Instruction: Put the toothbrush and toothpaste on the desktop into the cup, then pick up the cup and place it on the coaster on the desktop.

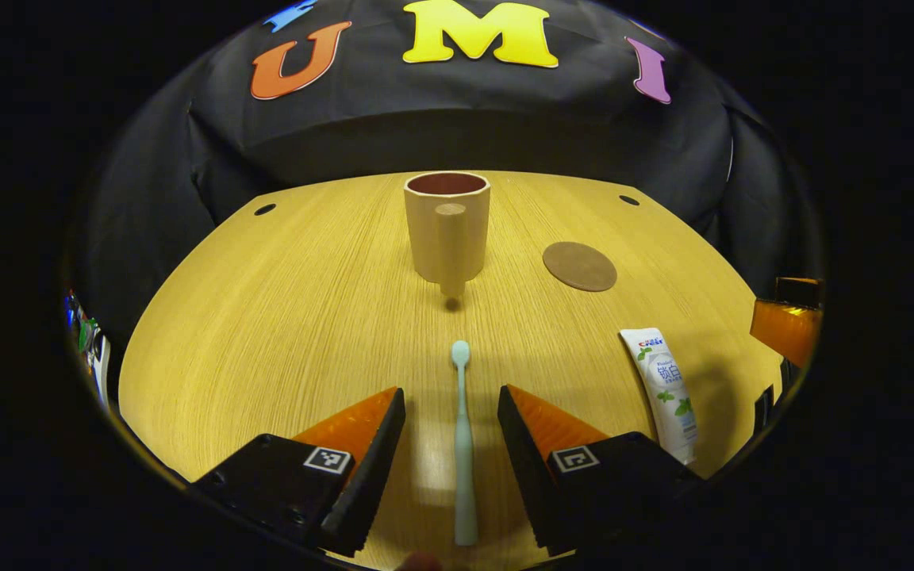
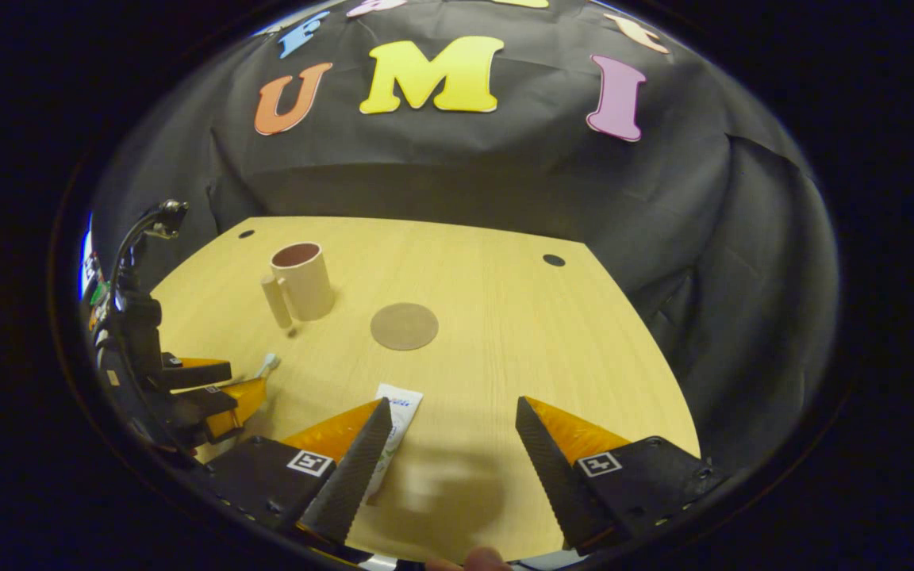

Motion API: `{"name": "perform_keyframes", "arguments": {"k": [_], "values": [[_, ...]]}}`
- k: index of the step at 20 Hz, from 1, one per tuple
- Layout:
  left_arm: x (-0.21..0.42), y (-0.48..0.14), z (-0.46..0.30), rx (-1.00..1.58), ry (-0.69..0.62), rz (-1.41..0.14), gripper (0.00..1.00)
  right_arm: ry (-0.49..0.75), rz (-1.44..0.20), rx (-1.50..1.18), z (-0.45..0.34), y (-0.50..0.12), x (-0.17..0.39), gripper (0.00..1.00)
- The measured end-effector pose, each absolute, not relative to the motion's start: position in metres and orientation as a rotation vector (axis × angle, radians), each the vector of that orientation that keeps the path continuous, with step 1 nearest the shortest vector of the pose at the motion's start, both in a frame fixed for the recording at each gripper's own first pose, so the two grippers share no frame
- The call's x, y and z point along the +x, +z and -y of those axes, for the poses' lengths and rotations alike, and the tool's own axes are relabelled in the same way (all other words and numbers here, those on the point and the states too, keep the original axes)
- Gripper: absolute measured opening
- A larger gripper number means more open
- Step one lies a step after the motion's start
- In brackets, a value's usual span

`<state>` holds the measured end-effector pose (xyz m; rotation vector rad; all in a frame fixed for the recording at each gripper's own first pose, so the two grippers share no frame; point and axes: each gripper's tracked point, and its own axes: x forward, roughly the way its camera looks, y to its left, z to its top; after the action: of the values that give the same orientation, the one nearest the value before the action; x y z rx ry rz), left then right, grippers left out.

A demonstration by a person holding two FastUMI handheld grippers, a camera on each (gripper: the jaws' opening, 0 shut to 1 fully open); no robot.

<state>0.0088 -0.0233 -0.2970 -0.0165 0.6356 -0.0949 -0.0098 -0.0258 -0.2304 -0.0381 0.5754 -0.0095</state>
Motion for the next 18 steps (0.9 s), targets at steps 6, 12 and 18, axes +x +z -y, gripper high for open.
{"name": "perform_keyframes", "arguments": {"k": [6, 12, 18], "values": [[0.008, -0.306, 0.031, -0.002, -0.112, -0.660, 0.61, -0.008, -0.604, -0.030, 0.019, -0.244, -0.008, 0.95], [0.011, -0.310, 0.033, 0.005, -0.111, -0.677, 0.47, -0.005, -0.615, -0.037, 0.015, -0.250, -0.010, 0.95], [0.012, -0.310, 0.032, 0.020, -0.103, -0.680, 0.18, 0.010, -0.656, -0.027, 0.004, -0.264, -0.013, 0.95]]}}
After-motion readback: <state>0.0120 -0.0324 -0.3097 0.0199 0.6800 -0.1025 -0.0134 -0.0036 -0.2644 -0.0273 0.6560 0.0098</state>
